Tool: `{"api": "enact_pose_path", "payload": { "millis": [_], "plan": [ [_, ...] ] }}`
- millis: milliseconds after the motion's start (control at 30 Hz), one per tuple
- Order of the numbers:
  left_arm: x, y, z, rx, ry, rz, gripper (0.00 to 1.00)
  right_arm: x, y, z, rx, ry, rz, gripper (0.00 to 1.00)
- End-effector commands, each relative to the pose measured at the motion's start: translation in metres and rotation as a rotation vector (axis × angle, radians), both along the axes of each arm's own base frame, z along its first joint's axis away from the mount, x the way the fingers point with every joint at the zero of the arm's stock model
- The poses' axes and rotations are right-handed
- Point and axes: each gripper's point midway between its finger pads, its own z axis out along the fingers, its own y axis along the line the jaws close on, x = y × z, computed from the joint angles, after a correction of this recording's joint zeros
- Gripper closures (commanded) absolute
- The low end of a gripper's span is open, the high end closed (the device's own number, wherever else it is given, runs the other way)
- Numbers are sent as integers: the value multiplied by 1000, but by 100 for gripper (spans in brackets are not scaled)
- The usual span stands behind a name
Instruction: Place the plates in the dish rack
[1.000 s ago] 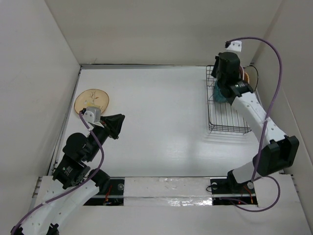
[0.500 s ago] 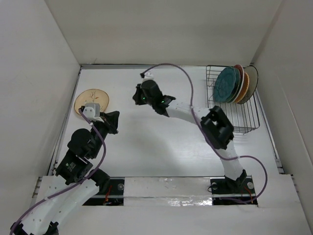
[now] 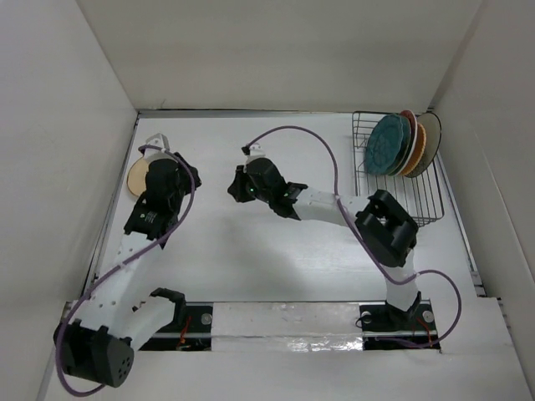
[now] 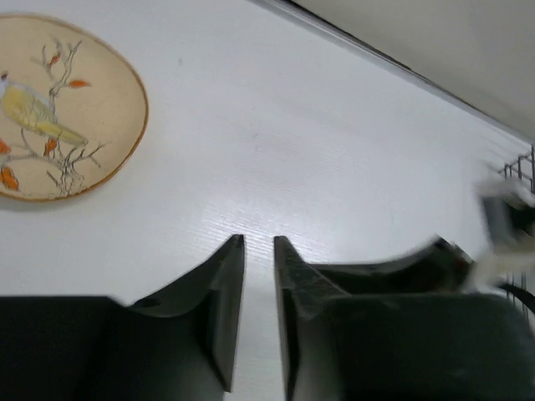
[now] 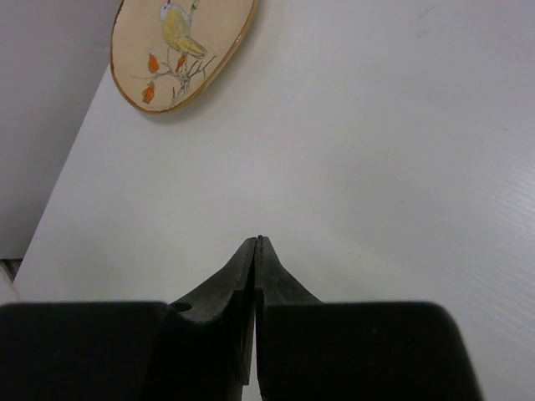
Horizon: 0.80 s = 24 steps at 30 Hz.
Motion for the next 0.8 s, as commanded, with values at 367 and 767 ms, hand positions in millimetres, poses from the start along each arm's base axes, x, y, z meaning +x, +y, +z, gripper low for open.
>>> {"api": "enact_pose_path", "payload": {
  "millis": [367,767],
  "plan": [
    [36,189,-98,-241,162,685,44,-51,-72,75,-6,-180,74,42],
    [23,231,-196,-418,349,794,43,-70,-97,89,21,-199,165,39]
  ]
}}
